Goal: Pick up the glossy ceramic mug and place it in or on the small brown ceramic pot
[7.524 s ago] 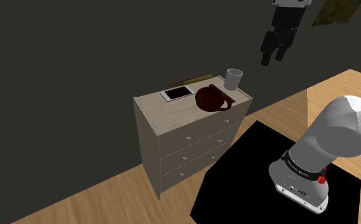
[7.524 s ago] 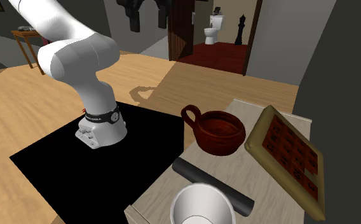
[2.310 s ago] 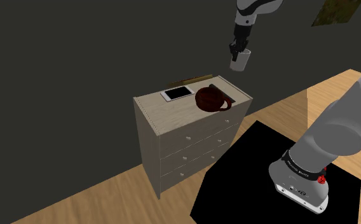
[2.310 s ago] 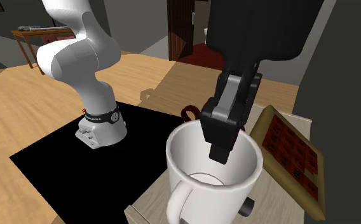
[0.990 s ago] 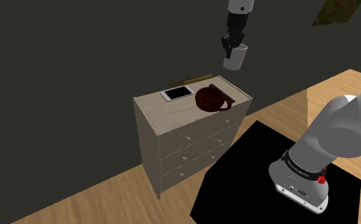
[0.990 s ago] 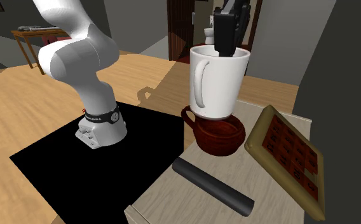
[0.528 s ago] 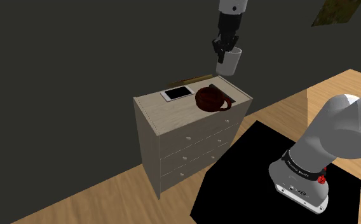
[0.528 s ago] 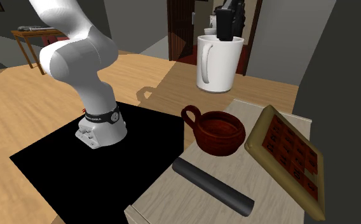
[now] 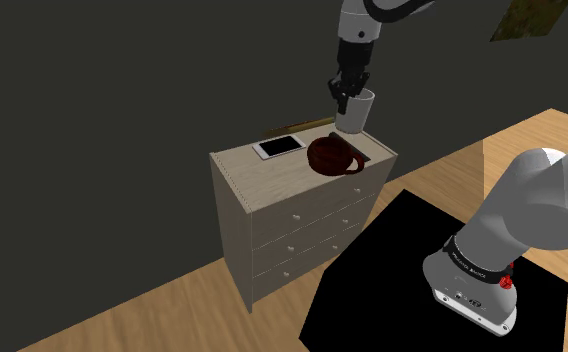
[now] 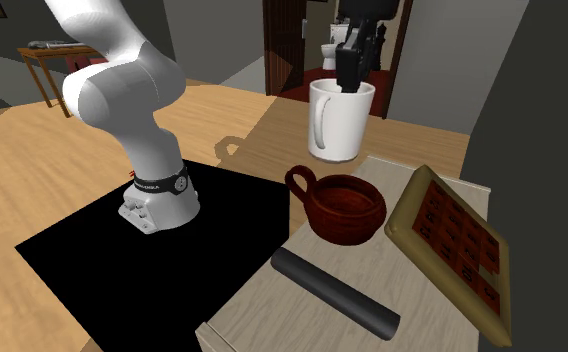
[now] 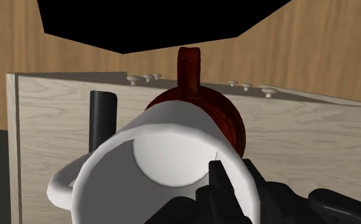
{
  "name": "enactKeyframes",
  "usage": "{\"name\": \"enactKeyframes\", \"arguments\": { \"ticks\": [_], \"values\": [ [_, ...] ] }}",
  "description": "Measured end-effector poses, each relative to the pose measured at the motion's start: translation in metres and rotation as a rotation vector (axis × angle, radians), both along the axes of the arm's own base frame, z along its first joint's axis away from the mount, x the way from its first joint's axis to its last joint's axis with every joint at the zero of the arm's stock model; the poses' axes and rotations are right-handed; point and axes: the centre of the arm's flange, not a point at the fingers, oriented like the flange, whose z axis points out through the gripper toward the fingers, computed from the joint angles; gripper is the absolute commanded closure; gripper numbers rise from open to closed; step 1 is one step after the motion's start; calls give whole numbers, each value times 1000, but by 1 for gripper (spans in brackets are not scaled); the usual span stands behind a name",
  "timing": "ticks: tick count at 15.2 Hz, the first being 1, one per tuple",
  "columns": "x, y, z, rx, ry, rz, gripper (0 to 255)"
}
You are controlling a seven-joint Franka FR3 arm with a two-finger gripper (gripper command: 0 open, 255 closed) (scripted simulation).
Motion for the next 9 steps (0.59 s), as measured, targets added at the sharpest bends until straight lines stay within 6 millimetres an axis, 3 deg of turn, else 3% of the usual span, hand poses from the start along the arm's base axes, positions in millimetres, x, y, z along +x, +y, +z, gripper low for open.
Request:
{"name": "enactKeyframes", "arguments": {
  "ticks": [9],
  "values": [
    [1,0,-47,0,0,0,255]
  ]
}}
